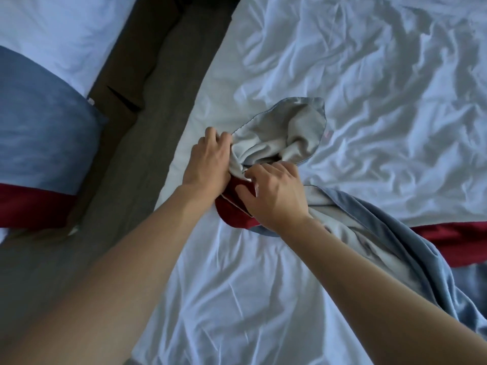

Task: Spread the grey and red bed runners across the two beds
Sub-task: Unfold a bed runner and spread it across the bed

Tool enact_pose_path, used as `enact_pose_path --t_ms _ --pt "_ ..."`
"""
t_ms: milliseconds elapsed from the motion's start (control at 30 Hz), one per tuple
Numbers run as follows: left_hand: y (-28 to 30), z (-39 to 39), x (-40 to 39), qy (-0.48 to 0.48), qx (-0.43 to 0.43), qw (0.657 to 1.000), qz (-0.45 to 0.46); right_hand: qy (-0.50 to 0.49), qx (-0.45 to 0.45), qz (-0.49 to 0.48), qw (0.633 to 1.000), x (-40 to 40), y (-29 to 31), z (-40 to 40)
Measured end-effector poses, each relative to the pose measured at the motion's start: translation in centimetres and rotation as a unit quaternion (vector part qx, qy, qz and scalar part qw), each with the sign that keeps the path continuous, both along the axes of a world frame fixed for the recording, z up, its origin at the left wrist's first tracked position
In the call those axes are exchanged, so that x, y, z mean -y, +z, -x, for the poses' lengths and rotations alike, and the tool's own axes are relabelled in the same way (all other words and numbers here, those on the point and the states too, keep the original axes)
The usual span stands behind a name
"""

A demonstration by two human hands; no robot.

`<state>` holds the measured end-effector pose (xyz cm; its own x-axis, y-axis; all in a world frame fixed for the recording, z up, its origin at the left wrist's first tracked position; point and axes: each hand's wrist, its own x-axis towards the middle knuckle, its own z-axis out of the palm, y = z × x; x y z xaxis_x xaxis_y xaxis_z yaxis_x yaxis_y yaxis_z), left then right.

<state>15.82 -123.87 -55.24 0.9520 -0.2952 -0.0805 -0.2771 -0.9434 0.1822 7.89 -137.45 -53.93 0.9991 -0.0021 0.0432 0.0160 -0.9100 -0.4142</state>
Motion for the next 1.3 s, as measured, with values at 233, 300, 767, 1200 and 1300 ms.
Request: enact_pose_path --t_ms 233,300,767,1200,1300 --pt "-0.7 1.1 -3.0 0.05 -0.016 0.999 0.002 0.039 0.008 0.007 0.999 -3.0 -0.6 -0.5" --pt "-1.0 1.5 -3.9 0.075 -0.024 0.997 0.009 0.058 0.023 0.002 0.998 -3.4 -0.8 -0.4" --pt "-0.5 10.7 -12.2 0.219 -0.085 0.972 0.009 0.213 0.023 0.023 0.977 -5.9 -0.7 2.9" --pt "-1.5 13.6 -8.8 0.061 -0.027 0.994 0.083 0.185 0.083 0.02 0.979 -6.6 -3.0 4.1" --pt "-1.7 13.0 -6.0 0.011 0.0 0.993 0.122 0.147 0.102 0.032 0.983 -3.6 -2.4 3.2"
